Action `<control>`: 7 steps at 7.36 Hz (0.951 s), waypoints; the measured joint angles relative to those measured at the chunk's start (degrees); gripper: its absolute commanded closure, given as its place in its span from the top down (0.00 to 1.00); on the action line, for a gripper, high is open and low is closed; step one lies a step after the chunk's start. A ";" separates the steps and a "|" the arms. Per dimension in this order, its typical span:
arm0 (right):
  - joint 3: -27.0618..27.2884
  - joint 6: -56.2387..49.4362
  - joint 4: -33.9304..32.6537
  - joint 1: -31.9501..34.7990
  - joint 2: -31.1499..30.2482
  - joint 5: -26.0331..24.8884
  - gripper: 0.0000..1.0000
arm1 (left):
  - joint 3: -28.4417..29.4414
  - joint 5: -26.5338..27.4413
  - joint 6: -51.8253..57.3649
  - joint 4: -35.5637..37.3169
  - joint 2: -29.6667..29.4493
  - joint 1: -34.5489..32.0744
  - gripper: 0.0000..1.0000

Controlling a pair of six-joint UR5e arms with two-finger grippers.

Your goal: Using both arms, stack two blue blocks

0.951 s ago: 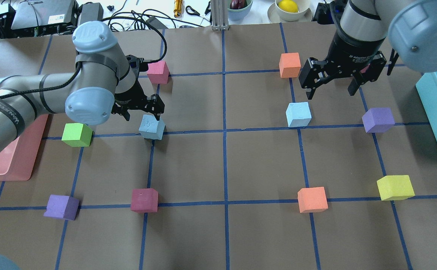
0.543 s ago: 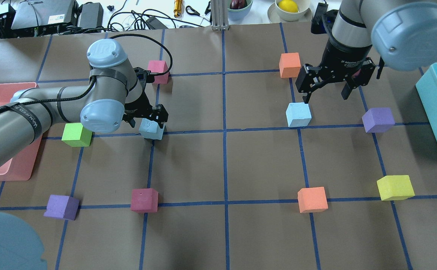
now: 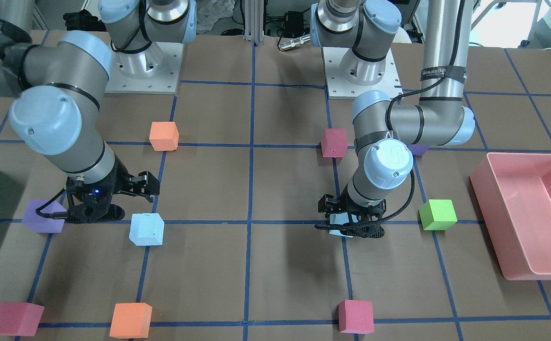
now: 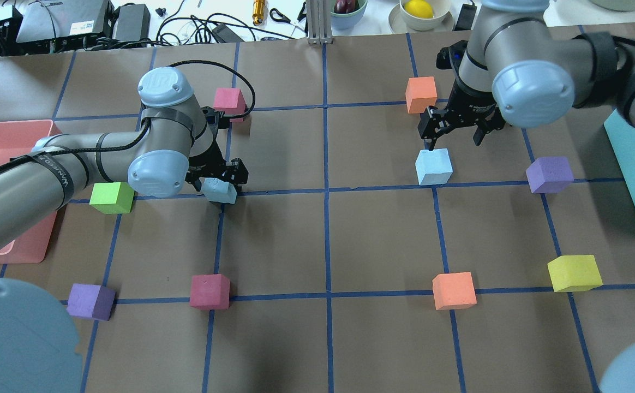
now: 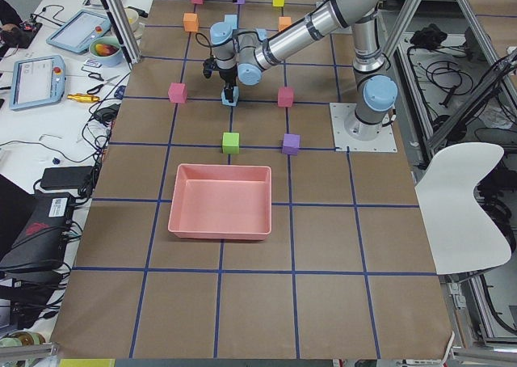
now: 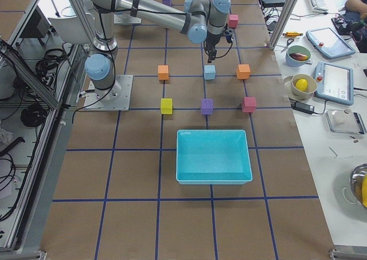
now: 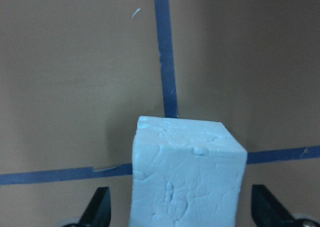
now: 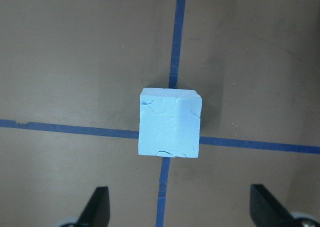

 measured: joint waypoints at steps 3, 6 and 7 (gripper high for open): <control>4.11 0.40 -8.95 -0.04 4.09 0.11 1.00 | 0.07 -0.34 -1.13 0.23 -0.63 -0.08 1.00; 3.87 2.49 -9.58 -0.04 6.41 0.16 1.00 | 0.11 -0.47 -1.59 0.98 -0.88 -0.09 0.59; 3.87 2.40 -9.64 -0.04 7.02 0.17 1.00 | 0.22 -0.37 -1.29 1.13 -0.84 -0.09 0.39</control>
